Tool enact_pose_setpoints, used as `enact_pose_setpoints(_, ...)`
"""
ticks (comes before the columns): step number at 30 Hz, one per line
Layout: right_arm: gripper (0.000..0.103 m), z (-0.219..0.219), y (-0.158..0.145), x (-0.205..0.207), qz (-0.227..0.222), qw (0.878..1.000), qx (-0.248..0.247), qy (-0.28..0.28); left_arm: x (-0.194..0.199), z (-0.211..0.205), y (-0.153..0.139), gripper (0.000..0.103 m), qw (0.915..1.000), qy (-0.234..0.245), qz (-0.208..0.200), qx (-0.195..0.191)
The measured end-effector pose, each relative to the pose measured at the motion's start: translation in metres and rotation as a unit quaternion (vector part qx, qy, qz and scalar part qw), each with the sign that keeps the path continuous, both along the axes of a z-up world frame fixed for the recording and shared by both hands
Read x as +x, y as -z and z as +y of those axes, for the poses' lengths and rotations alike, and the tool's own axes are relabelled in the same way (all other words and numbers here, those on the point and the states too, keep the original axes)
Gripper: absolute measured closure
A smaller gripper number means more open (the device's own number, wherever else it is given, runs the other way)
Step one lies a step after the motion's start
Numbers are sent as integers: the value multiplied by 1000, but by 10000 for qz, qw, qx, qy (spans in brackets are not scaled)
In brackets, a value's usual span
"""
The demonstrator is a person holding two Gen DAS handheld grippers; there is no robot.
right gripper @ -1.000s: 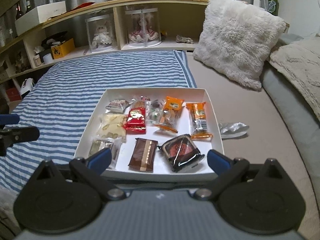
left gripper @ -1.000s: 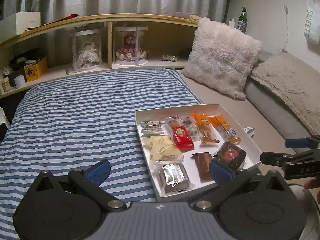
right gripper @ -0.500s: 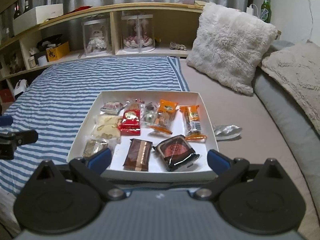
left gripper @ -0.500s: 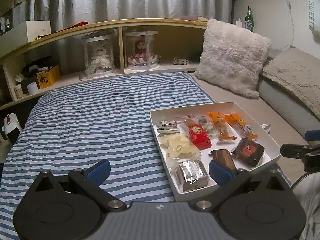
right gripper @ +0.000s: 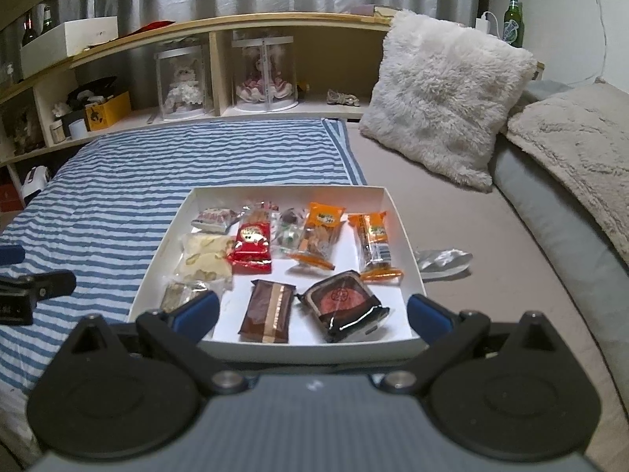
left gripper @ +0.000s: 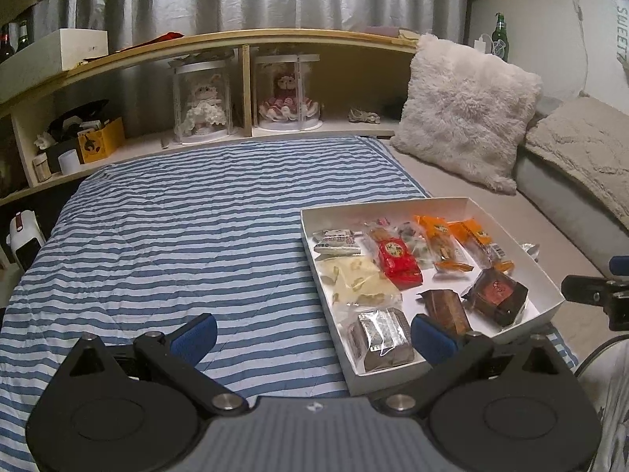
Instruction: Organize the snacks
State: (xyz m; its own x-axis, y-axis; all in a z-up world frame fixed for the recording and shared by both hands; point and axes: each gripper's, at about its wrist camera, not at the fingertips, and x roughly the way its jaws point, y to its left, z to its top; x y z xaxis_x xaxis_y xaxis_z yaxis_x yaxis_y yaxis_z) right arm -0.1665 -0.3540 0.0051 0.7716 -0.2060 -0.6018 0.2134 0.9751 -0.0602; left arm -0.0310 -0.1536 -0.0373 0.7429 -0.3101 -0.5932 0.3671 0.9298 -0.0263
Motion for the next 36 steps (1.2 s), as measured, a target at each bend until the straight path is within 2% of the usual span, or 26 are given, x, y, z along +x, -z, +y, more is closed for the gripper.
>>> enact_pose_setpoints(36, 1, 5, 1, -1, -9, 9999, -103, 70, -1, 4, -4, 0, 9999, -55, -2, -89)
